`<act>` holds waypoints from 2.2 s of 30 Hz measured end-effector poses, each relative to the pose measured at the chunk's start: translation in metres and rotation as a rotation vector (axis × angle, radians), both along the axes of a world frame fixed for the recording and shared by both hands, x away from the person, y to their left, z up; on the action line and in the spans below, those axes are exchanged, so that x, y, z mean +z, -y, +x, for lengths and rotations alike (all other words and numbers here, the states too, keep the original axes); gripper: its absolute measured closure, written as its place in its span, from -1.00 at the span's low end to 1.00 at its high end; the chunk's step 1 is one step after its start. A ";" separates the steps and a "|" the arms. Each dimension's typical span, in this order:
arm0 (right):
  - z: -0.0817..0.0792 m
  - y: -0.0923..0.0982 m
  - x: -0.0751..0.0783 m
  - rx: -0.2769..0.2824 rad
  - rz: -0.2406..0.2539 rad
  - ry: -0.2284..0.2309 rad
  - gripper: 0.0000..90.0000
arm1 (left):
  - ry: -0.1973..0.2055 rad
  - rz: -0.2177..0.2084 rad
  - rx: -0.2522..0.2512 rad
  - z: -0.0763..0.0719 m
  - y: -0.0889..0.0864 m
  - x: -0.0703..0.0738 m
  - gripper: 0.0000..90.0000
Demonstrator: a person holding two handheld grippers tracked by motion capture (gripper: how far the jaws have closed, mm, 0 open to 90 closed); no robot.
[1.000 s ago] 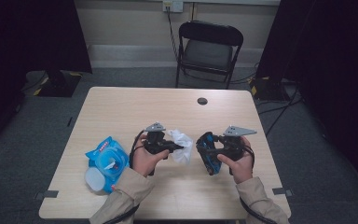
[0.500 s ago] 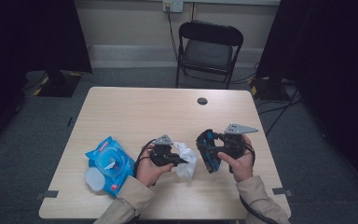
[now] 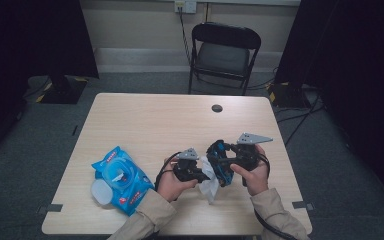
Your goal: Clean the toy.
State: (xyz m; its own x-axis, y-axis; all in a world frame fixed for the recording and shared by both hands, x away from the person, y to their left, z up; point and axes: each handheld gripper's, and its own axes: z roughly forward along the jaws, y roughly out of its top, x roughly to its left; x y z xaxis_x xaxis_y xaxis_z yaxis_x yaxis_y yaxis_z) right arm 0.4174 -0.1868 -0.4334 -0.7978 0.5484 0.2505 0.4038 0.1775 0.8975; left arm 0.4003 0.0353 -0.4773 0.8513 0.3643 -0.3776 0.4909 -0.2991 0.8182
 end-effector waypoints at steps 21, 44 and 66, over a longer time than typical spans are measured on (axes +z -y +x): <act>-0.003 -0.006 -0.004 0.049 0.008 -0.021 -0.43 | 0.020 -0.065 0.126 0.021 -0.022 0.022 0.90; -0.006 -0.002 -0.001 0.049 0.014 -0.017 -0.43 | 0.062 -0.083 0.233 0.032 -0.047 0.033 0.90; -0.007 -0.006 0.000 0.062 0.017 -0.013 -0.43 | 0.074 -0.056 0.171 0.024 -0.025 0.028 0.90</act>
